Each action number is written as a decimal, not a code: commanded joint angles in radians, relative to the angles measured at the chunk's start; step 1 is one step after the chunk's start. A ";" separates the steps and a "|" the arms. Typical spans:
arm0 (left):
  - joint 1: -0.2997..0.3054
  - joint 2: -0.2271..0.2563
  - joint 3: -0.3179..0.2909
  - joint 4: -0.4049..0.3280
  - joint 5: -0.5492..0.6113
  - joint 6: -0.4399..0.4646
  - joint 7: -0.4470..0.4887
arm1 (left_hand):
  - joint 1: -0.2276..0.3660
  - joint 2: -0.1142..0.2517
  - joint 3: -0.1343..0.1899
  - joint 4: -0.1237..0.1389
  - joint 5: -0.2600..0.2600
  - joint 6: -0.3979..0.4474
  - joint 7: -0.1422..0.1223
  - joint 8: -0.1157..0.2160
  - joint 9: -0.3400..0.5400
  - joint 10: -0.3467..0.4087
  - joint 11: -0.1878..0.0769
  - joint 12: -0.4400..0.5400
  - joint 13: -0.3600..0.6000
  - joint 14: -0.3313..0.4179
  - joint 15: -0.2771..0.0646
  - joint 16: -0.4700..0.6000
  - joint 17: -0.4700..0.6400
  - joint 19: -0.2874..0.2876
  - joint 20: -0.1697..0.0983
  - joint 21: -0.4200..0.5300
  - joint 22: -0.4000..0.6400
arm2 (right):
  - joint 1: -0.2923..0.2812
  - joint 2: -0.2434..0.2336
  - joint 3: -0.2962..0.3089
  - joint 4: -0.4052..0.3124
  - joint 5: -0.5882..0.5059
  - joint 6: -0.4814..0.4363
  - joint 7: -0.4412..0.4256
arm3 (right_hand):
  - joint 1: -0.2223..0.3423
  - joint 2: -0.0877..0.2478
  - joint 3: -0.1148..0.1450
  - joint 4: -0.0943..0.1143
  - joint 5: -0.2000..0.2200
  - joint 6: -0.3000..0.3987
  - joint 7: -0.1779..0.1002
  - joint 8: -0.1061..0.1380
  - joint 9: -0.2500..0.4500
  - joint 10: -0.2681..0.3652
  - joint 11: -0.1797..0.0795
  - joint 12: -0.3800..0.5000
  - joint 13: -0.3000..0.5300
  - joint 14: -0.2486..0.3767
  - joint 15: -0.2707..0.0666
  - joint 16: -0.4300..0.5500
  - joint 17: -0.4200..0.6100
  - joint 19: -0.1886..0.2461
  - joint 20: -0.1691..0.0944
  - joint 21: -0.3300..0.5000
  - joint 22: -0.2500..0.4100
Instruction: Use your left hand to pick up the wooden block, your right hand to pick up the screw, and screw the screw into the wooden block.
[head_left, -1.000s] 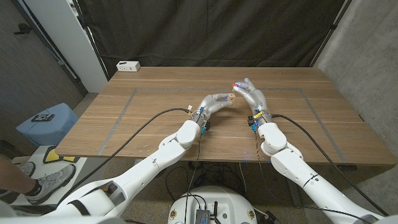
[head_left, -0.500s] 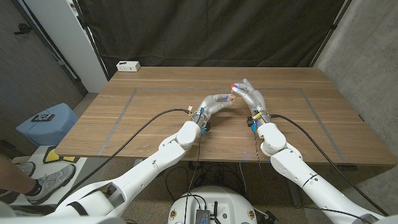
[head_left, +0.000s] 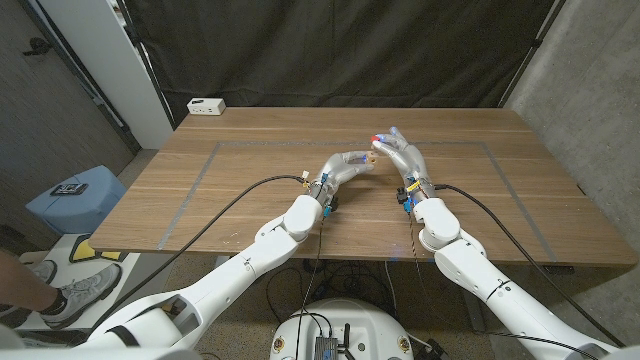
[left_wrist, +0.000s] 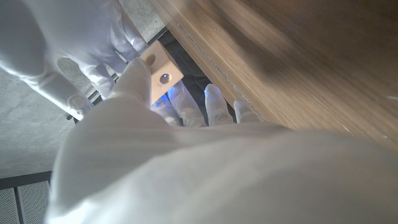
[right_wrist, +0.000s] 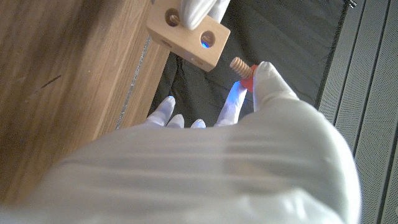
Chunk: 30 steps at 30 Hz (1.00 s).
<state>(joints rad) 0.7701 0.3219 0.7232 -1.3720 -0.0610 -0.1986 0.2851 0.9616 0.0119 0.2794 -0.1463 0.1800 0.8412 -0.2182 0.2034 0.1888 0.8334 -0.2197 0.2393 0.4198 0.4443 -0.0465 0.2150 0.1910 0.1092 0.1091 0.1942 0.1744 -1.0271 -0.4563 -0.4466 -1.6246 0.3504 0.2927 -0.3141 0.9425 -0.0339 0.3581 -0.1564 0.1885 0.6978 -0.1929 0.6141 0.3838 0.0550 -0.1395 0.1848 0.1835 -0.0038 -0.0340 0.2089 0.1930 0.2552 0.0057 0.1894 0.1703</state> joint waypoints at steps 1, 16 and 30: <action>0.002 0.002 -0.003 -0.002 0.001 -0.002 0.001 | 0.001 0.012 -0.001 0.004 -0.001 0.009 0.001 0.006 0.005 0.006 -0.002 -0.005 0.005 -0.005 -0.098 0.002 0.002 -0.001 0.002 0.006 0.006 | -0.003 0.001 -0.001 0.002 -0.003 0.005 0.001 | 0.010 0.000 -0.006 0.002 -0.002 -0.002 -0.001 0.007 0.001 -0.005 -0.001 0.004 0.006 -0.009 -0.007 -0.003 0.003 -0.006 0.000 0.000 0.001; -0.001 0.003 -0.006 0.002 -0.003 -0.003 -0.003 | 0.002 0.015 -0.001 0.003 0.000 0.009 0.001 0.006 0.005 0.007 -0.002 -0.006 0.007 -0.006 -0.098 0.002 0.002 -0.001 0.003 0.006 0.006 | 0.005 0.005 -0.007 0.022 0.002 0.013 0.015 | 0.010 0.001 -0.008 0.002 -0.002 0.003 -0.001 0.010 0.000 -0.006 0.000 0.004 0.006 -0.011 -0.008 -0.003 0.003 -0.008 0.002 0.000 0.001; -0.001 0.005 -0.006 0.001 -0.005 -0.003 -0.006 | 0.002 0.016 -0.002 0.003 0.000 0.008 0.001 0.005 0.005 0.007 -0.002 -0.007 0.008 -0.005 -0.097 0.002 0.002 -0.001 0.003 0.006 0.006 | 0.008 0.010 -0.011 0.035 0.000 0.023 0.018 | 0.009 0.002 -0.010 0.003 -0.002 0.004 -0.001 0.012 -0.001 -0.007 0.000 0.004 0.006 -0.012 -0.007 -0.003 0.004 -0.009 0.002 0.000 0.001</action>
<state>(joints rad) 0.7686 0.3251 0.7180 -1.3705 -0.0641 -0.2008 0.2796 0.9627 0.0194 0.2779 -0.1478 0.1800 0.8373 -0.2182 0.2040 0.1883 0.8334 -0.2196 0.2316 0.4246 0.4443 -0.0465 0.2150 0.1910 0.1092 0.1091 0.1943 0.1795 -1.0225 -0.4488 -0.4549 -1.5983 0.3504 0.3100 -0.3006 0.9424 -0.0339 0.3512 -0.1494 0.1885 0.6979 -0.1929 0.6219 0.3797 0.0551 -0.1394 0.1848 0.1835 -0.0093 -0.0285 0.2089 0.1929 0.2500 0.0111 0.1894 0.1700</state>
